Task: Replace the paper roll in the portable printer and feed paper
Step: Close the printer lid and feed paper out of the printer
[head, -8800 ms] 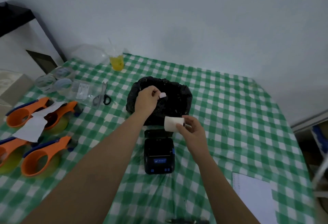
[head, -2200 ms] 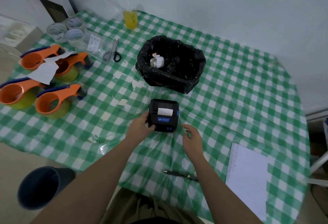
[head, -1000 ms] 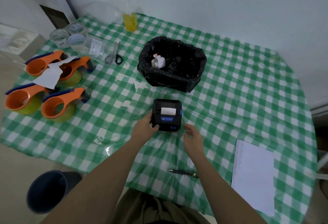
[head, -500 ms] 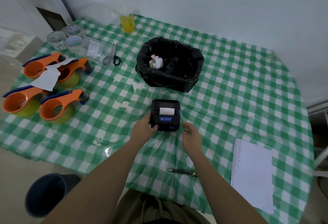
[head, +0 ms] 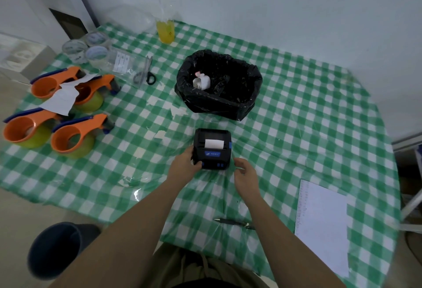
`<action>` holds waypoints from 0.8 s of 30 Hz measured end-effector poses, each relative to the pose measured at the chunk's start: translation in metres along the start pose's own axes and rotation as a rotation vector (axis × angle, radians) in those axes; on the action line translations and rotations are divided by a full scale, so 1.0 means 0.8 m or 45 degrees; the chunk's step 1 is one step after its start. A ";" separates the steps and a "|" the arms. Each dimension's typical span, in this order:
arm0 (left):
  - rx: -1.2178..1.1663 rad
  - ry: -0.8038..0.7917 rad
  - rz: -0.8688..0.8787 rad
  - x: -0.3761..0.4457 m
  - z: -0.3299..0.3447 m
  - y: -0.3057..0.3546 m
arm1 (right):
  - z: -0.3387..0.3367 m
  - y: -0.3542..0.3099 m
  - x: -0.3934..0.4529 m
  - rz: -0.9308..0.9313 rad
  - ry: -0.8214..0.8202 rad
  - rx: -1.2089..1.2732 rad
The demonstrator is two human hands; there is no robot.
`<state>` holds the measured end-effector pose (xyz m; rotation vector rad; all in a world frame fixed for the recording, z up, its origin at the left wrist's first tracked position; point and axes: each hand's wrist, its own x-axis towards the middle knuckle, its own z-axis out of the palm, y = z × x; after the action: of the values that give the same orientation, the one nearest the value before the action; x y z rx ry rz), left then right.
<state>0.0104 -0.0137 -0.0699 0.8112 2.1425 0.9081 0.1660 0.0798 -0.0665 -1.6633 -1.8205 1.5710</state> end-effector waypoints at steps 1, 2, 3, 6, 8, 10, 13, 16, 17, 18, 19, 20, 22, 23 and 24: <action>-0.002 -0.003 -0.003 0.000 0.000 0.001 | 0.000 0.000 0.001 0.005 -0.003 -0.002; -0.007 -0.005 -0.005 0.000 -0.001 0.001 | 0.000 0.001 0.001 0.008 -0.007 -0.003; -0.012 -0.006 -0.010 -0.001 -0.001 0.001 | -0.001 0.001 0.001 0.010 -0.013 -0.005; -0.025 -0.001 -0.021 -0.002 0.000 0.001 | -0.001 0.004 0.000 0.013 -0.024 -0.004; -0.023 -0.004 -0.023 -0.003 0.000 0.002 | -0.001 0.005 -0.001 0.013 -0.029 -0.017; -0.026 -0.009 -0.026 -0.003 0.000 0.003 | 0.000 0.005 -0.002 0.008 -0.034 -0.039; -0.051 -0.019 -0.049 -0.004 -0.001 0.006 | 0.001 0.004 -0.004 0.000 -0.049 -0.028; -0.096 -0.041 -0.098 -0.003 -0.002 0.010 | 0.002 0.000 -0.005 -0.018 -0.056 0.014; -0.109 -0.051 -0.113 -0.002 -0.003 0.011 | 0.002 -0.002 -0.006 -0.028 -0.060 0.023; -0.122 -0.060 -0.120 -0.001 -0.003 0.011 | 0.003 -0.004 -0.006 -0.036 -0.062 0.030; -0.136 -0.071 -0.128 -0.001 -0.004 0.012 | 0.004 -0.006 -0.006 -0.040 -0.066 0.036; -0.155 -0.080 -0.135 -0.001 -0.005 0.012 | 0.005 -0.006 -0.006 -0.039 -0.066 0.043; -0.186 -0.095 -0.147 -0.001 -0.007 0.012 | 0.006 -0.006 -0.006 -0.042 -0.061 0.040; -0.192 -0.101 -0.152 -0.001 -0.008 0.012 | 0.005 -0.006 -0.006 -0.042 -0.058 0.027; -0.198 -0.103 -0.153 -0.001 -0.009 0.012 | 0.005 -0.006 -0.006 -0.043 -0.055 0.014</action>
<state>0.0084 -0.0114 -0.0580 0.6242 2.0001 0.9499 0.1620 0.0748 -0.0624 -1.5977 -1.8473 1.6118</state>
